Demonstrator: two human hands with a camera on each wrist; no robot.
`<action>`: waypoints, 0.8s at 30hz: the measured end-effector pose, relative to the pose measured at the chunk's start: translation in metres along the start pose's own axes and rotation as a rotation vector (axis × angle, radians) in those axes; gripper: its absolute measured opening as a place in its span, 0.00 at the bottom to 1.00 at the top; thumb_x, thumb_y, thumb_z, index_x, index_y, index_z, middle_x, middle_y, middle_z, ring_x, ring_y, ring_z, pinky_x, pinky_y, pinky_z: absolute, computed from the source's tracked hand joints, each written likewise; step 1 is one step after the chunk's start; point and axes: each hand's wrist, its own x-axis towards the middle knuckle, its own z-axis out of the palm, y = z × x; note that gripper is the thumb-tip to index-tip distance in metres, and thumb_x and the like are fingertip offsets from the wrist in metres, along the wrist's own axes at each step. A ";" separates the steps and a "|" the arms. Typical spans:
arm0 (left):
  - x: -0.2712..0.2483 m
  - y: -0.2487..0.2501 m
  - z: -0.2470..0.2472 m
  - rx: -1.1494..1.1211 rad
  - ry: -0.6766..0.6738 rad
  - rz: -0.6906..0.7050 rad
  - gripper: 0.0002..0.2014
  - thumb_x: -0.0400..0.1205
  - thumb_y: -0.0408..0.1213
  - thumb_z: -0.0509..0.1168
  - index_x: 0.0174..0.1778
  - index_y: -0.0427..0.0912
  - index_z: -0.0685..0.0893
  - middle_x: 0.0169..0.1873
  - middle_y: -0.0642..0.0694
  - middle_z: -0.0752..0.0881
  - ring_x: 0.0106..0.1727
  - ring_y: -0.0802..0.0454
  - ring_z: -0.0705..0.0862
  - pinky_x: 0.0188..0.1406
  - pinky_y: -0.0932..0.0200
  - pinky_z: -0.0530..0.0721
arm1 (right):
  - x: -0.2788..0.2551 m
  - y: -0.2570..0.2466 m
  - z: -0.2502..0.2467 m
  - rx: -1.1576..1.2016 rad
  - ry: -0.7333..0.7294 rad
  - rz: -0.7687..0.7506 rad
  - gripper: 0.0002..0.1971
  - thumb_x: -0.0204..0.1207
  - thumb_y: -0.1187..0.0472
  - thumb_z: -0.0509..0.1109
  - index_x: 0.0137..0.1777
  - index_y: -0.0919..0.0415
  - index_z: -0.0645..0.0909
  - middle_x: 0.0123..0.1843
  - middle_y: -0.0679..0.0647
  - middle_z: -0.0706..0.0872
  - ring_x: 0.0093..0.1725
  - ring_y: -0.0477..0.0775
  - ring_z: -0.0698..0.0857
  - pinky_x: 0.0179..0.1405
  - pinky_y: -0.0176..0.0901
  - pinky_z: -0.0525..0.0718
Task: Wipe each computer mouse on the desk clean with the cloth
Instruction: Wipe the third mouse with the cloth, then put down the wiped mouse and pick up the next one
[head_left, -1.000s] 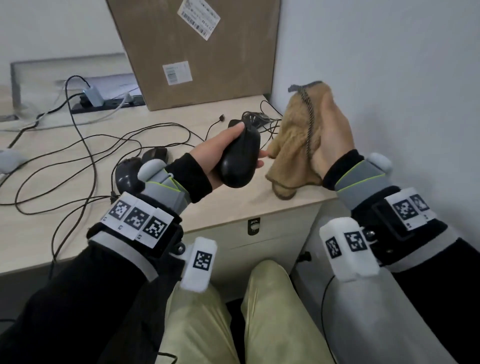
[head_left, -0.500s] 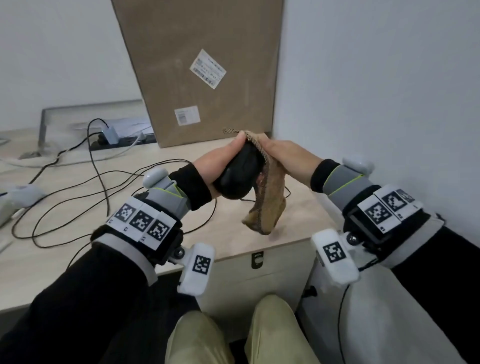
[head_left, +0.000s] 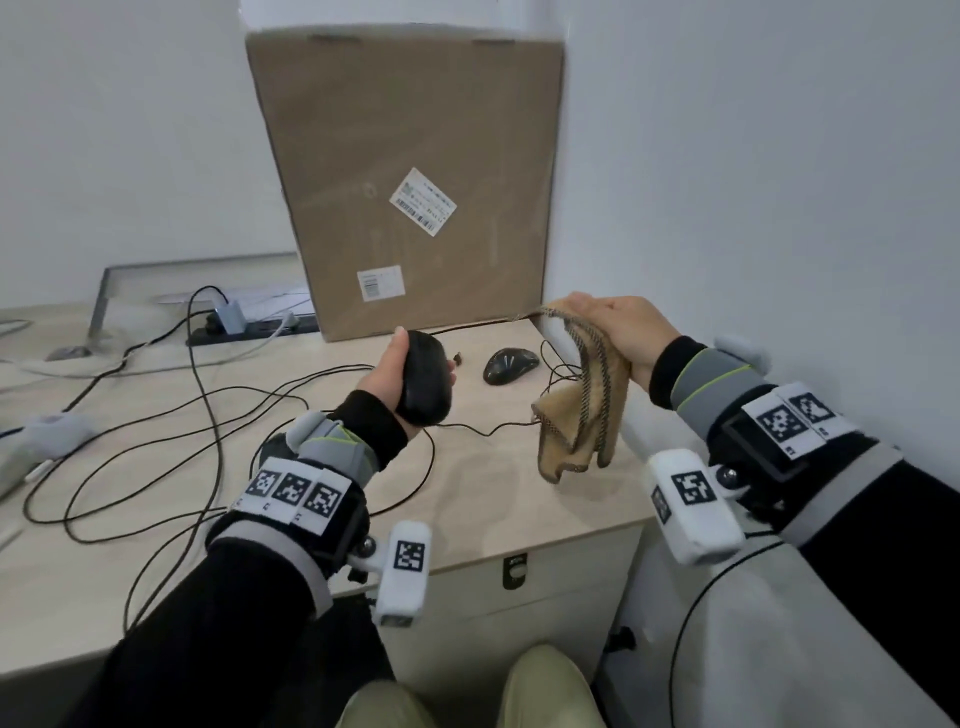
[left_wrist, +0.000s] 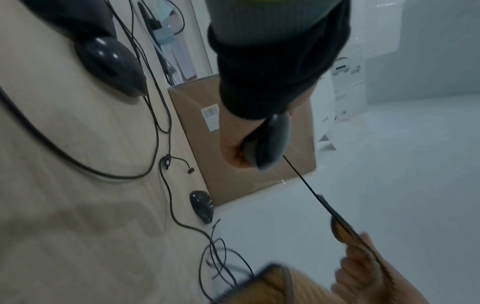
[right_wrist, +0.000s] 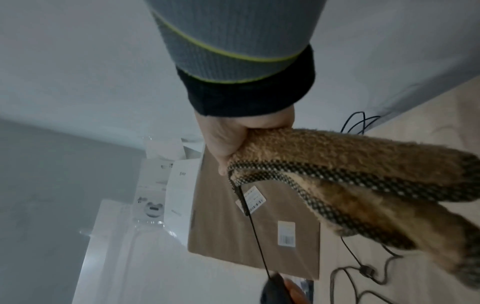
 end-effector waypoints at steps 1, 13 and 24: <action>0.003 0.005 -0.005 -0.017 0.042 -0.001 0.25 0.81 0.59 0.59 0.53 0.38 0.79 0.40 0.39 0.89 0.45 0.48 0.85 0.49 0.54 0.83 | 0.001 -0.003 -0.005 0.025 0.025 0.012 0.17 0.77 0.49 0.69 0.42 0.66 0.85 0.35 0.55 0.86 0.34 0.51 0.82 0.44 0.44 0.82; 0.012 0.024 -0.042 -0.038 0.288 -0.046 0.25 0.79 0.62 0.59 0.62 0.46 0.76 0.44 0.44 0.85 0.43 0.47 0.83 0.45 0.48 0.78 | 0.003 -0.046 -0.043 0.179 0.107 0.089 0.18 0.77 0.49 0.69 0.55 0.65 0.83 0.34 0.55 0.89 0.35 0.57 0.86 0.33 0.53 0.90; 0.039 -0.066 -0.049 0.266 0.286 -0.170 0.22 0.81 0.52 0.63 0.65 0.42 0.81 0.42 0.44 0.88 0.51 0.44 0.86 0.66 0.41 0.79 | -0.014 -0.062 -0.007 0.020 -0.062 0.058 0.12 0.77 0.51 0.69 0.43 0.61 0.82 0.23 0.49 0.85 0.24 0.47 0.83 0.27 0.36 0.84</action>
